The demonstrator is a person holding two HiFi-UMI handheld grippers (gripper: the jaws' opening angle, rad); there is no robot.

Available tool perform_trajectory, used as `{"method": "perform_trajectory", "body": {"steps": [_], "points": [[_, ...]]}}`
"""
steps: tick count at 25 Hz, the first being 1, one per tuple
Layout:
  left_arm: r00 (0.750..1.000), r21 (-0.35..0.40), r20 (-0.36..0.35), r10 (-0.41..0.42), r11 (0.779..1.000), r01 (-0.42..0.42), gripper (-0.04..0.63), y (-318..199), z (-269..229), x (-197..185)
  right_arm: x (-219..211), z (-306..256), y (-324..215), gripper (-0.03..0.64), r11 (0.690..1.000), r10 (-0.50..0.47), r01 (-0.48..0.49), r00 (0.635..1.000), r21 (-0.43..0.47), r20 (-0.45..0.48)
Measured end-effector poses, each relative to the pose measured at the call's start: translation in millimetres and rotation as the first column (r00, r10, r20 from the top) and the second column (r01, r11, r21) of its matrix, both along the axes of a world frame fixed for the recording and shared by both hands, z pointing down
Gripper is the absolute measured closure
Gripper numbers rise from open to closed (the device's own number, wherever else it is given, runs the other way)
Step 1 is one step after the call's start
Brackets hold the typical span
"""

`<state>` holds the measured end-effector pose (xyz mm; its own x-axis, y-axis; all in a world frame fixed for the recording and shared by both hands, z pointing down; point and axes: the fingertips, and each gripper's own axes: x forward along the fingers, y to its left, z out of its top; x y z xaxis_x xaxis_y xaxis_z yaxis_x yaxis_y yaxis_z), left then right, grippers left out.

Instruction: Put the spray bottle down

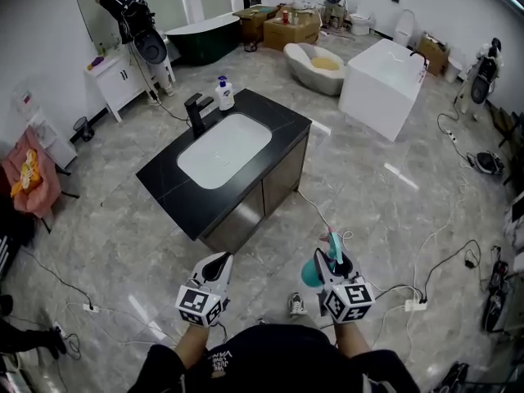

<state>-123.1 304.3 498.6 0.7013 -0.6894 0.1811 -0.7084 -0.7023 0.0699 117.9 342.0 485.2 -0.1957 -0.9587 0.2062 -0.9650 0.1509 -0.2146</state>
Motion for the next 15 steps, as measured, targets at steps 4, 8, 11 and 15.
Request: {"method": "perform_trajectory", "body": {"steps": [4,8,11,15], "points": [[1.000,0.011,-0.001,-0.018,1.000,0.018,0.575,-14,-4,23,16,-1,-21,0.433,0.999,-0.039,0.039,0.999,0.007,-0.006],[0.999,0.025,-0.007,-0.048,0.999,0.048,0.575,-32,-6,49,36,0,-47,0.433,0.996,-0.085,0.085,0.996,0.008,-0.016],[0.997,0.027,-0.013,-0.080,0.996,0.081,0.575,-44,-5,69,51,2,-65,0.433,0.992,-0.127,0.127,0.992,0.002,-0.021],[0.992,0.020,-0.026,-0.127,0.992,0.127,0.575,-58,0,91,67,5,-87,0.433,0.984,-0.180,0.180,0.984,-0.002,-0.021]]}}
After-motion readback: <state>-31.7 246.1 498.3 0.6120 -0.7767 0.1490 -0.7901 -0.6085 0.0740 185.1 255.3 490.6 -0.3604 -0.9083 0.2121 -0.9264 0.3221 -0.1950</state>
